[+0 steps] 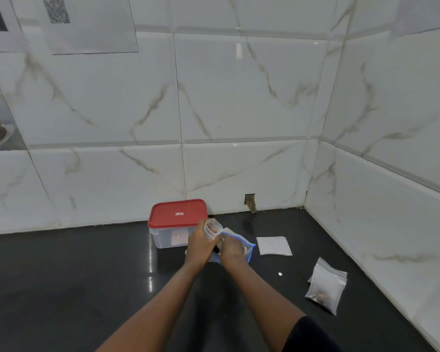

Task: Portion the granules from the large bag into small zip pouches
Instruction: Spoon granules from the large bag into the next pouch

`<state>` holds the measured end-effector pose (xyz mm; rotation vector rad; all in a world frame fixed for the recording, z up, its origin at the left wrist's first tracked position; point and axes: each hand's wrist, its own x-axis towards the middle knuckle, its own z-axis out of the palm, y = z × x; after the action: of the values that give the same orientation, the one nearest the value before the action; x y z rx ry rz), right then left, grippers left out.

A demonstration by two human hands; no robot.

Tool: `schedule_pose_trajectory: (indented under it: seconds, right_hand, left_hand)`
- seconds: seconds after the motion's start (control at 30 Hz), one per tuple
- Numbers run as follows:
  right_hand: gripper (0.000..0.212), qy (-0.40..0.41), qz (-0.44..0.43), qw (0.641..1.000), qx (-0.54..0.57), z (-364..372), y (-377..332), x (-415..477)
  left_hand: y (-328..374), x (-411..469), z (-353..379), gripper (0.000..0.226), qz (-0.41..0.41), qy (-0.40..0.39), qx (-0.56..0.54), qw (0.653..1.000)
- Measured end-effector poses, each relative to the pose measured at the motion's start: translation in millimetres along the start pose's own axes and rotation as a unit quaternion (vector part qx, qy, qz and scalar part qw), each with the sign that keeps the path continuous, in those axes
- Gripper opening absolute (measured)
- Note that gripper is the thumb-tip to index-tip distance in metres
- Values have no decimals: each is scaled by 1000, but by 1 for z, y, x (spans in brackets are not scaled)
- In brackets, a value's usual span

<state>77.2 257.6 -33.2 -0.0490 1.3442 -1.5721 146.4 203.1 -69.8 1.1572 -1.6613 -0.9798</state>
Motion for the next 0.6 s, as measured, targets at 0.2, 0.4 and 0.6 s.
schedule_pose_trajectory:
  seconds: [0.2, 0.4, 0.6]
  right_hand:
    - [32, 29, -42, 997, -54, 8, 7, -2]
    - [25, 47, 4, 998, -37, 7, 6, 12]
    - [12, 56, 68, 996, -33, 12, 3, 22]
  left_hand:
    - [3, -2, -1, 34, 3, -1, -10, 1000]
    - [4, -1, -5, 33, 16, 0, 10, 1000]
    - [2, 0, -12, 28, 17, -1, 11, 1000]
